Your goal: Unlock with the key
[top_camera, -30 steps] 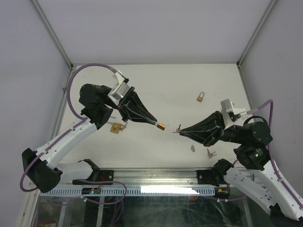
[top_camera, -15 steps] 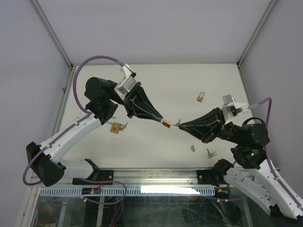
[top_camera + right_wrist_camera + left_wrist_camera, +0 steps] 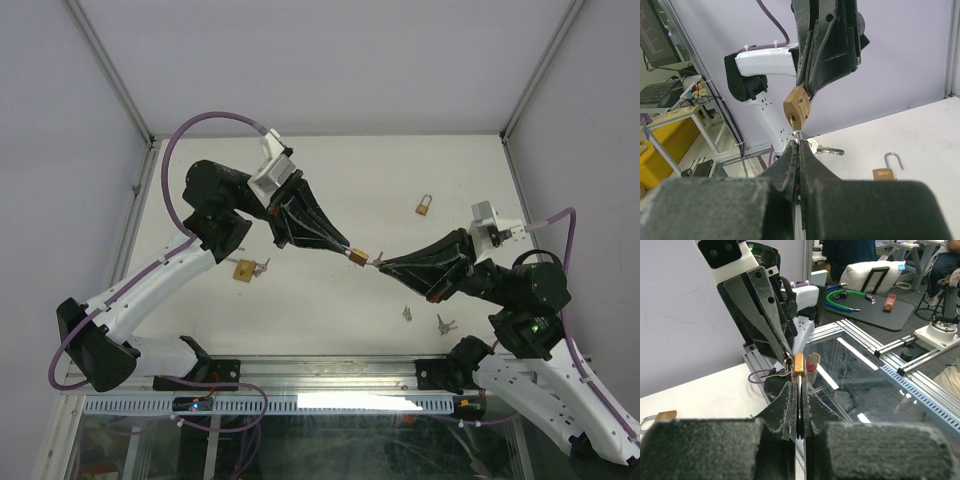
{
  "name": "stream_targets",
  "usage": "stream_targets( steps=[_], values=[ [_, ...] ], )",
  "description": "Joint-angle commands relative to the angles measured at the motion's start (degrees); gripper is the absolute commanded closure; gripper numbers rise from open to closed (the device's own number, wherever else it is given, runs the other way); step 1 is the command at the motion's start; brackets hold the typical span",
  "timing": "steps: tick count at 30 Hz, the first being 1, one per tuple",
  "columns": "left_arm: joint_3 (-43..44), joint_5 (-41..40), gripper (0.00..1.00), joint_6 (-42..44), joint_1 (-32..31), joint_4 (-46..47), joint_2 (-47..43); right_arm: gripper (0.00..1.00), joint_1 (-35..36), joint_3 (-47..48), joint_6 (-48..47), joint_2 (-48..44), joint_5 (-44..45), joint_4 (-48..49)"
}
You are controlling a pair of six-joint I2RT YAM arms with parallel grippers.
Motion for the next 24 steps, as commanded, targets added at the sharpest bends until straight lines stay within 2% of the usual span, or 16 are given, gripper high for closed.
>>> stream_targets(
  steps=[1,9,15,24],
  values=[
    [1.9,-1.9,1.0,0.4,-1.1,0.1,-0.5,1.0,0.3,1.5,-1.0,-0.1,1.5,0.8],
    [1.8,-2.7,1.0,0.9,-1.5,-0.7,-0.6,1.0,0.3,1.5,-1.9,0.3,3.1,-0.4],
    [1.7,-4.6,1.0,2.3,-1.5,-3.6,-1.1,1.0,0.3,1.6,-2.8,-1.5,8.3,-3.4],
    [1.1,-8.4,1.0,4.8,0.2,-7.9,-1.4,1.0,0.3,2.3,-2.8,-1.7,9.1,-5.5]
  ],
)
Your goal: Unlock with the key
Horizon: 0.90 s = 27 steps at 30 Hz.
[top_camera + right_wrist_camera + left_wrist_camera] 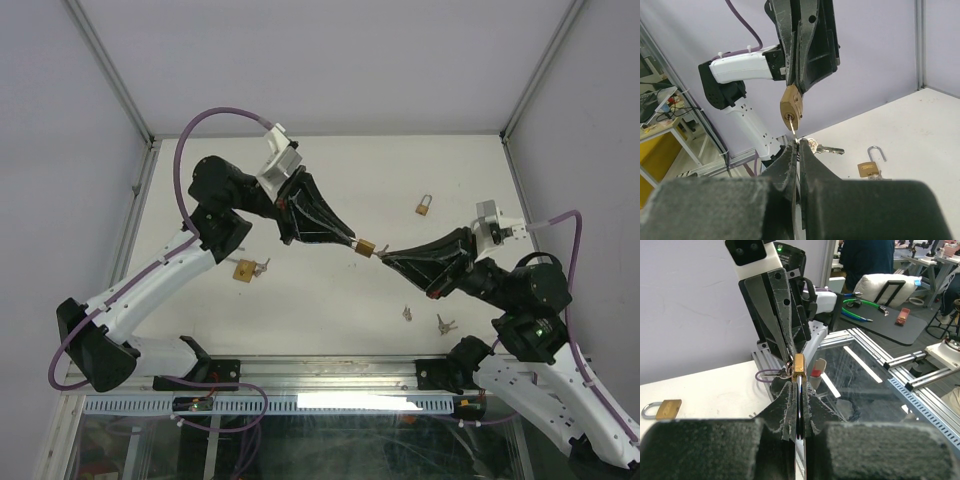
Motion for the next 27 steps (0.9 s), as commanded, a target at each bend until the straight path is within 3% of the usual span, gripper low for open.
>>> stream_targets(
  steps=[1,15,27],
  values=[
    [1.1,-3.6,1.0,2.4,1.2,-2.5,-1.5,1.0,0.3,2.2,-1.2,-0.4,3.3,-1.5],
    [0.7,-4.0,1.0,6.2,1.5,-5.6,-1.5,1.0,0.3,3.5,-1.3,0.3,3.1,-2.9],
    [-0.4,-8.2,1.0,12.7,1.5,-15.0,-1.9,1.0,0.3,6.3,-1.1,5.0,-0.7,-2.5]
  ],
)
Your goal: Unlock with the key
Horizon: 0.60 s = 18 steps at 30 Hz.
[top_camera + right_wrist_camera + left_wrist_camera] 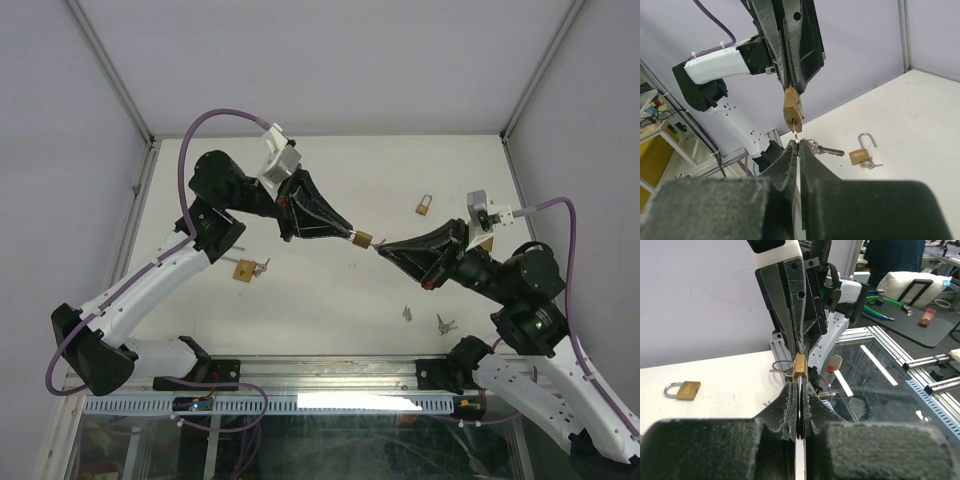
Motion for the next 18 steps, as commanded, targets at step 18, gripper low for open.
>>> stream_targets(
  steps=[18],
  values=[
    [-6.7,-6.7,1.0,11.1,-3.0,-0.2,-2.6,1.0,0.3,2.4,5.1,7.7,-7.8,12.8]
  ],
)
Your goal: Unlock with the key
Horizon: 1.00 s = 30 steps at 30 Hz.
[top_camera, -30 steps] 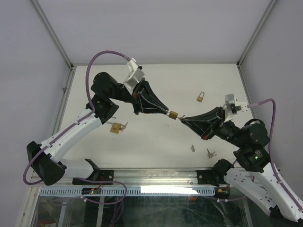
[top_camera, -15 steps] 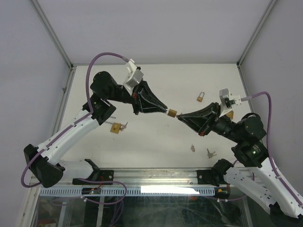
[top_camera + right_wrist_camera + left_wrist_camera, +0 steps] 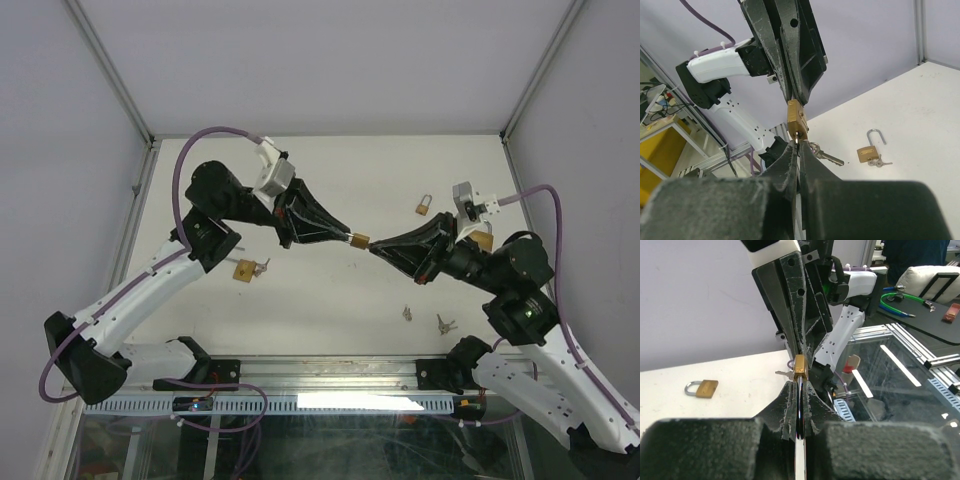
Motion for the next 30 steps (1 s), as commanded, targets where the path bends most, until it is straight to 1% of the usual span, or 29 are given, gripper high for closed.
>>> stream_targets(
  steps=[1,3,6,7,11,21,30],
  values=[
    [-4.0,-2.6,1.0,5.7,-2.4,2.6,0.0,1.0,0.8,1.4,4.4,3.1,-4.5,10.9],
    [-5.6,-2.7,1.0,8.4,-2.3,2.8,-0.8,1.0,0.8,1.7,6.2,3.6,-4.4,11.0],
    [-7.2,-2.5,1.0,9.5,-2.4,3.9,-1.1,1.0,0.8,2.3,10.5,5.0,-5.0,12.3],
    [-7.3,-2.2,1.0,11.2,-2.3,3.6,-1.2,1.0,0.7,2.6,12.3,5.5,-4.9,12.4],
    [-7.3,-2.5,1.0,20.7,-2.1,-1.5,-2.5,1.0,0.7,2.5,18.5,6.5,-3.7,11.9],
    [-8.3,-3.0,1.0,34.0,-1.0,-8.5,-5.9,1.0,0.7,1.9,28.4,7.0,-2.2,11.8],
    [-10.4,-4.7,1.0,38.5,-1.0,-10.5,-9.0,1.0,0.4,-0.6,33.5,6.1,-0.7,13.3]
  ],
)
